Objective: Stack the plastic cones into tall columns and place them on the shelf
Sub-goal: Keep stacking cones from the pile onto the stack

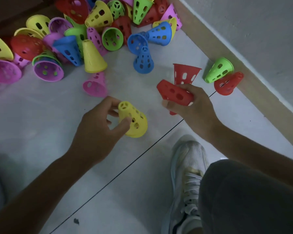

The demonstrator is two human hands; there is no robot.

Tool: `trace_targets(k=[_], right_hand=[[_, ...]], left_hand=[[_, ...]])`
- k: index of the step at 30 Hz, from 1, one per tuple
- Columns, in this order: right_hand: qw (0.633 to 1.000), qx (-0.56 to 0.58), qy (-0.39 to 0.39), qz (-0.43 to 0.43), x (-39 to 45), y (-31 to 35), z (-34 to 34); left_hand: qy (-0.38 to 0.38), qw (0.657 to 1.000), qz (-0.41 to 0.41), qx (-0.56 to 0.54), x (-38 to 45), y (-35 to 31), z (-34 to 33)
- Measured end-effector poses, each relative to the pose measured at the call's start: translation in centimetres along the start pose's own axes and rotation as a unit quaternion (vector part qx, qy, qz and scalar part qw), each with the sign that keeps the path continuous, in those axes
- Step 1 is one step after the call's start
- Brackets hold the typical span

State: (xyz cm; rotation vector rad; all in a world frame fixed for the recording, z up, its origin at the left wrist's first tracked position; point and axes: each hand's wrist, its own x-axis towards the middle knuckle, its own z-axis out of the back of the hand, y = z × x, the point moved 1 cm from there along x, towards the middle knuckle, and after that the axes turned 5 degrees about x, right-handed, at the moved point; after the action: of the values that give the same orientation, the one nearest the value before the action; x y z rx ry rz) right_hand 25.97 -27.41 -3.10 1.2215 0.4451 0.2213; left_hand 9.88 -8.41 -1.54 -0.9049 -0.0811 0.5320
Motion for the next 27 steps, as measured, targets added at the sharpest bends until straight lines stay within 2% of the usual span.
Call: trace_targets(k=[2,4,10,16,18,22,24,27], right_hand=[[1.0,0.007,-0.015,0.011,-1.9,0.8,-0.6],[0.999,-0.019,0.008,0.041,-3.5,1.5,-1.1],[0.986,-0.083,0.082,0.122,-6.0,3.6,-2.9],[0.982,-0.089,0.099,0.132,-6.4,4.3,-3.8],[0.983,-0.087,0.095,0.131,-6.5,4.1,-3.8],[0.993,-0.063,0.031,0.09,-6.7,3.5,-3.0],[0.993,-0.078,0.007,0.088,-6.8,3.1,-2.5],[0.988,-0.122,0.02,0.088,-7.3,2.5,-2.1]], left_hand=[[0.021,1.0,0.003,0.018,-0.5,0.3,-0.4],[0.021,1.0,0.005,0.004,-0.9,0.0,-0.5],[-0.017,0.988,0.005,-0.15,-1.8,-3.5,-0.3],[-0.056,0.974,0.017,-0.22,-2.4,-4.9,-0.4],[-0.065,0.977,0.009,-0.204,-2.4,-4.8,-0.2],[-0.076,0.988,0.001,-0.136,-2.0,-3.1,0.1],[-0.059,0.995,-0.001,-0.077,-1.6,-2.0,0.1],[-0.015,1.0,-0.014,0.015,-1.0,-0.9,-0.3]])
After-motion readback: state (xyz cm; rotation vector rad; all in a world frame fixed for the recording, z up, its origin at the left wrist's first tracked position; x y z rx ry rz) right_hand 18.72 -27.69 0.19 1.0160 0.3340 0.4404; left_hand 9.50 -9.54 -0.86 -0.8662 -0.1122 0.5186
